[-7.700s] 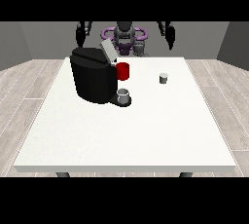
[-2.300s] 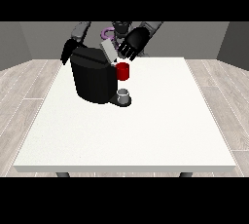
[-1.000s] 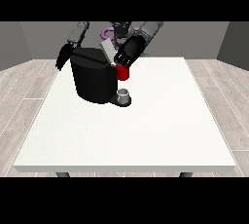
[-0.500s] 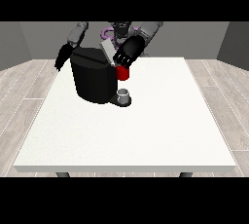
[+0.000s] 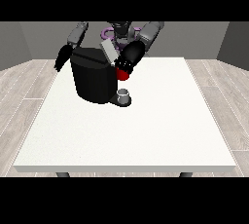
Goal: Insert the coffee pod into the coffee machine and close the lid
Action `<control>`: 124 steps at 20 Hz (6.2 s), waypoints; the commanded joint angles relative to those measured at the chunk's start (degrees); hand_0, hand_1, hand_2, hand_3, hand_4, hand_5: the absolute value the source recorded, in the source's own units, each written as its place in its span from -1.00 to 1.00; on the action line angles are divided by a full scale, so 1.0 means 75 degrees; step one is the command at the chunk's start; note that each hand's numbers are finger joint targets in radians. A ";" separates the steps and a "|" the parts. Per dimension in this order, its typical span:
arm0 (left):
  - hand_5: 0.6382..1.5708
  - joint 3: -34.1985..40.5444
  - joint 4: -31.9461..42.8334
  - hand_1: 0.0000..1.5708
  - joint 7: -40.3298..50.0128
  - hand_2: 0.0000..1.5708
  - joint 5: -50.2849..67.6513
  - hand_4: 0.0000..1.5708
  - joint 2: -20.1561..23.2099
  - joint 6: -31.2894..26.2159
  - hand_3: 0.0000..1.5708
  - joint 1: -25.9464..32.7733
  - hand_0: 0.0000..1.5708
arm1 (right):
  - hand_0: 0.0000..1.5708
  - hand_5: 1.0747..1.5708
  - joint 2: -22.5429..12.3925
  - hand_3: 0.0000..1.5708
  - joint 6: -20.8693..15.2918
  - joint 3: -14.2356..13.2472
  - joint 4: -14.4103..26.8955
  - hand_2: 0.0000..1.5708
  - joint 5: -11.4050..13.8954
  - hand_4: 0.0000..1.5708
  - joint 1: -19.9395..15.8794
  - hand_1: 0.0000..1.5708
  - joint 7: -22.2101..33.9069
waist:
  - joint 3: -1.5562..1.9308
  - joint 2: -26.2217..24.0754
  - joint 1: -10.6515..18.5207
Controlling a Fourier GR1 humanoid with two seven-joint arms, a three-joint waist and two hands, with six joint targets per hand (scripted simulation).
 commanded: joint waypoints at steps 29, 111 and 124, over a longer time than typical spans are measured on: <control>1.00 0.0304 0.0352 -1.00 -0.1182 -0.19 -0.0545 -1.00 0.1117 0.0976 -0.35 -0.0396 -1.00 | -1.00 1.00 0.0003 -1.00 -0.0165 0.0299 -0.0552 -1.00 0.0395 -0.86 -0.0386 -1.00 0.0577 | -0.0010 0.0621 -0.0340; 1.00 0.0799 -0.6013 -1.00 0.0657 -1.00 0.5815 -0.60 -0.2940 0.0122 -1.00 0.7906 -1.00 | -1.00 1.00 -0.0460 -1.00 0.1447 -0.0539 0.1819 -1.00 -0.1462 -1.00 -0.1278 -1.00 0.0661 | -0.0006 -0.2549 0.3615; 1.00 0.0467 -0.6449 -1.00 0.1118 -1.00 0.5715 -0.54 -0.2987 0.0484 -1.00 0.7401 -1.00 | -1.00 1.00 -0.1004 -1.00 0.1858 -0.0444 0.2488 -1.00 -0.1144 -0.79 -0.2492 -1.00 0.0319 | -0.0004 -0.1889 0.3978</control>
